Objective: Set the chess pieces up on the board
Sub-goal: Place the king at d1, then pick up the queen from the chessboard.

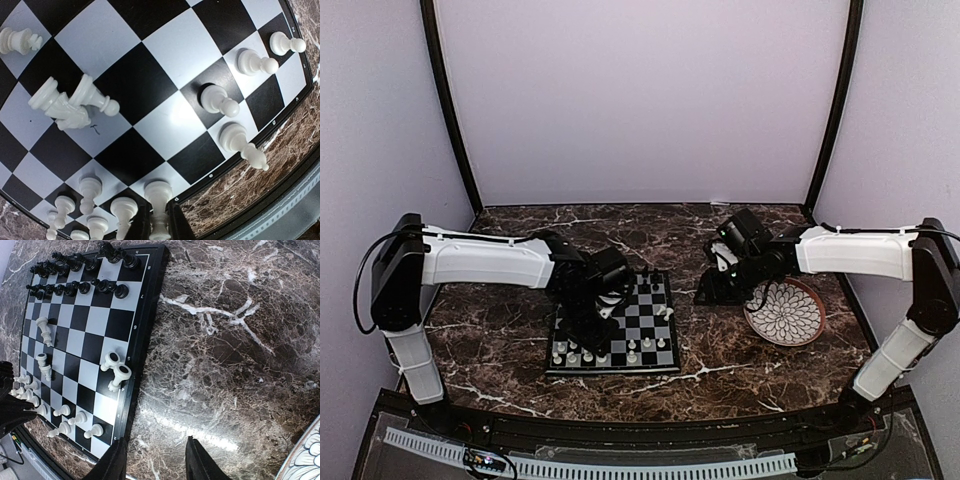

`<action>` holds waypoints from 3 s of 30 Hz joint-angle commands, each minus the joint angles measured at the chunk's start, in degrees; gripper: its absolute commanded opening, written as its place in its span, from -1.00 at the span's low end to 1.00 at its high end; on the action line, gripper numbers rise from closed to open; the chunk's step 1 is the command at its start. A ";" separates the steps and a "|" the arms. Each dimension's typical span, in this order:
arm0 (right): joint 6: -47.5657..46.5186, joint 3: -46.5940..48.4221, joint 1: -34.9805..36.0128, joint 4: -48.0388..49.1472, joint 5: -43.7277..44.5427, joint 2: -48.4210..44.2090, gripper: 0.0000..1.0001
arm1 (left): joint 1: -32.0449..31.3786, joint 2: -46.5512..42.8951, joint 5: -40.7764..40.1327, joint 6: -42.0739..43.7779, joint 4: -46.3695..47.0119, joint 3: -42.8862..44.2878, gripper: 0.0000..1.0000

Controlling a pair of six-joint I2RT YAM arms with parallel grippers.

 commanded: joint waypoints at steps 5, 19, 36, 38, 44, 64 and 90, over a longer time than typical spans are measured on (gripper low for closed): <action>-0.83 1.10 0.63 0.26 -0.32 0.85 -0.17 | -0.44 1.08 -1.62 -0.11 -1.54 2.34 -0.57; -3.99 3.00 0.58 0.95 0.09 0.87 -0.16 | 3.29 -9.55 -6.88 2.38 -4.10 16.73 -0.20; -8.20 6.51 2.61 1.56 -0.81 0.98 -0.20 | 15.69 -7.85 1.87 -4.80 4.95 2.51 -0.25; -8.42 6.90 3.36 1.28 -1.16 1.46 -0.20 | 15.66 -6.27 3.27 -4.73 5.59 2.53 -0.26; -8.91 7.90 5.60 0.80 -1.12 2.41 -0.21 | 15.67 -4.10 4.98 -5.91 8.68 0.08 -0.28; -7.45 5.25 7.11 -0.18 -0.21 -0.18 -0.22 | 15.63 1.22 -1.20 23.20 9.99 6.98 -0.29; -6.11 -1.01 7.12 -3.53 -1.62 -6.90 -0.22 | 16.46 8.42 3.37 49.16 12.22 9.23 -0.21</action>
